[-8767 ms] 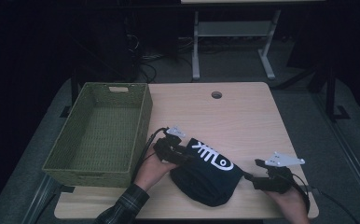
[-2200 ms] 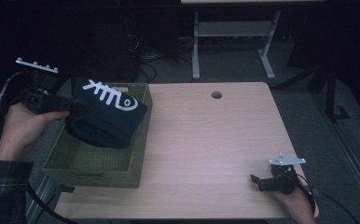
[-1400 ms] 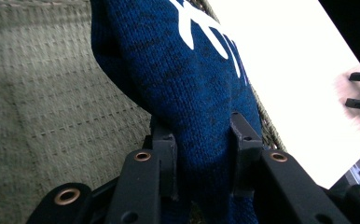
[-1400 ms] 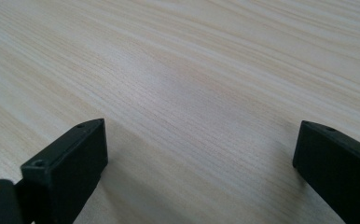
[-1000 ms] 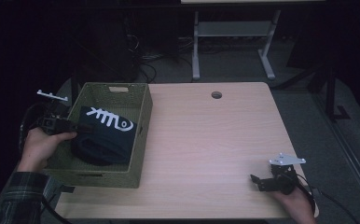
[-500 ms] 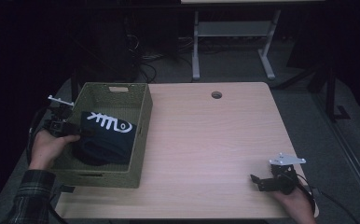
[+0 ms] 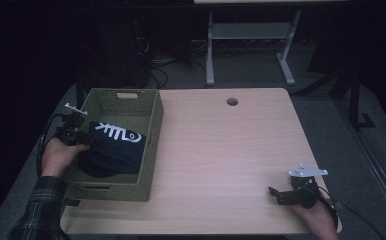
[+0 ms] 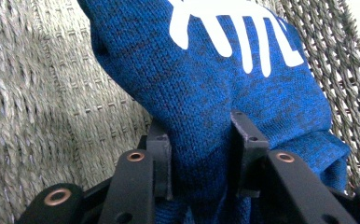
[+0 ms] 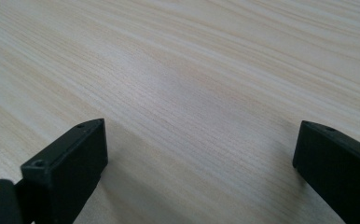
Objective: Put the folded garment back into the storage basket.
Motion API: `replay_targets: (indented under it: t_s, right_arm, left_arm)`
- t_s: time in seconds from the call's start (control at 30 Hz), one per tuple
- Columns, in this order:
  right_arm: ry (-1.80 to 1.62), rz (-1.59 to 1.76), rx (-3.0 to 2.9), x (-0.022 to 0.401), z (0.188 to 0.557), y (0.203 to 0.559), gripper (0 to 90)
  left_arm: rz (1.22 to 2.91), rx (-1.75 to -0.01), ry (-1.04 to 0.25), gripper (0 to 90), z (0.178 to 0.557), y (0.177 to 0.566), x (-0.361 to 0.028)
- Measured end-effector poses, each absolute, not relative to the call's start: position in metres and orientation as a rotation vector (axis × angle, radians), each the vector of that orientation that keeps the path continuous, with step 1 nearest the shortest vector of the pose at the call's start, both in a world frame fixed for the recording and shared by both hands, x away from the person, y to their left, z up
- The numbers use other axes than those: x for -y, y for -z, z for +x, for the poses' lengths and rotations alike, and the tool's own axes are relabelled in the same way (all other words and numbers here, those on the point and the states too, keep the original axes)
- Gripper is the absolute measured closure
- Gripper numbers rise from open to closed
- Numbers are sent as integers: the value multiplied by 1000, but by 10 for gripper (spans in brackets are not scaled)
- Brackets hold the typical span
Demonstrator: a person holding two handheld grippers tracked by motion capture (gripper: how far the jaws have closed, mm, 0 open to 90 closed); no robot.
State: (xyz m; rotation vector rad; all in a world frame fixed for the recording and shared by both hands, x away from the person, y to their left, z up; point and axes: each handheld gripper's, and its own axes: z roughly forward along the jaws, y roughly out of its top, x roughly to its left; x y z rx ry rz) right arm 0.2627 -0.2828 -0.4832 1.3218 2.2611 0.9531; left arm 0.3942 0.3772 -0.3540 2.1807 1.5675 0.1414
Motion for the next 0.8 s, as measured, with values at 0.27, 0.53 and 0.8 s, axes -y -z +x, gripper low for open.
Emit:
replay_targets:
  t_s: [0.27, 0.53, 0.8]
  right_arm:
    - [-953, 1322, -2261, 283, 263, 483, 27]
    - [-953, 1322, -2261, 283, 263, 483, 27]
    - [-952, 1321, -2260, 283, 263, 483, 27]
  left_arm:
    - [2186, -1591, -164, 507, 394, 353, -380]
    - [2145, -1598, -250, 409, 387, 334, -387]
    - [2110, -1537, -291, 268, 378, 316, -376]
